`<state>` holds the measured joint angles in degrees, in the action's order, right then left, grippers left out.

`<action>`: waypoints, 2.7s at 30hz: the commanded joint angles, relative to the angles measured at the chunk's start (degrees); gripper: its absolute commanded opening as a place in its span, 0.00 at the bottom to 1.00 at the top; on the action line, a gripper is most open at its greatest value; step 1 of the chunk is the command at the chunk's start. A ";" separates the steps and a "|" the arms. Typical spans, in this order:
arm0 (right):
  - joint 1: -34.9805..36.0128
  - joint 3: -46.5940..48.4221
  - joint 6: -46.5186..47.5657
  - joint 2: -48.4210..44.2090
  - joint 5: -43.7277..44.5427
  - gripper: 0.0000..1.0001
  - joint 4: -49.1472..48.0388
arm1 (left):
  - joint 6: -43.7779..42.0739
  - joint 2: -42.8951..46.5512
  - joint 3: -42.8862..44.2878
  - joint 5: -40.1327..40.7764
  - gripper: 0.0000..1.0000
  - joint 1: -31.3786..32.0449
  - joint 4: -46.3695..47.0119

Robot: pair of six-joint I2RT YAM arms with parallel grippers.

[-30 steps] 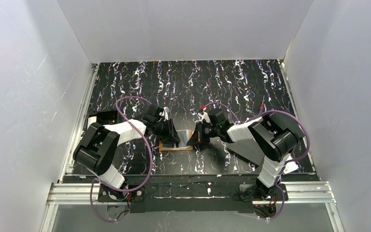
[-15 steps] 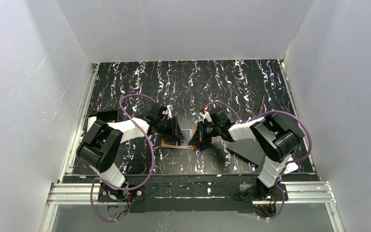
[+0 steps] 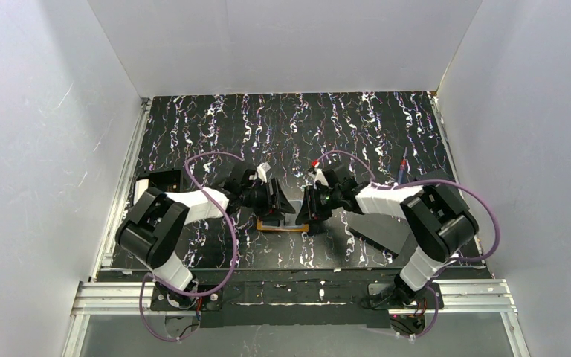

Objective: Put the credit cards into the card holder
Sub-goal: Insert the credit card into the card holder, then close the card holder at the center of the board.

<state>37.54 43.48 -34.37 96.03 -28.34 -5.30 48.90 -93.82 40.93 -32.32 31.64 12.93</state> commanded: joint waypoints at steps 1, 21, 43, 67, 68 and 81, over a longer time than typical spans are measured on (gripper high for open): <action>-0.54 4.06 8.11 -6.00 4.17 0.43 12.58 | 2.06 7.09 0.21 -7.60 0.58 -0.32 0.72; -9.15 8.86 13.85 -3.10 2.98 0.59 17.26 | -13.53 12.88 5.31 8.67 0.62 -2.36 -32.64; -9.15 4.65 14.92 -2.51 6.08 0.46 15.62 | -9.80 4.03 -0.27 8.32 0.45 -2.11 -24.62; -9.14 3.89 7.48 -10.46 -6.08 0.01 7.69 | -8.17 2.79 -0.26 7.66 0.44 -1.83 -22.53; -9.07 3.84 6.09 -10.77 -7.58 0.01 6.56 | -8.03 2.76 -0.24 7.55 0.44 -1.84 -22.32; -3.40 1.76 -13.09 -2.56 -14.31 0.01 -17.54 | -6.30 9.29 -3.52 8.43 0.40 -1.76 -19.96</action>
<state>33.15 46.72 -38.68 90.74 -39.42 -9.98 42.81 -88.66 39.75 -27.18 29.47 -6.17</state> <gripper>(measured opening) 0.032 0.399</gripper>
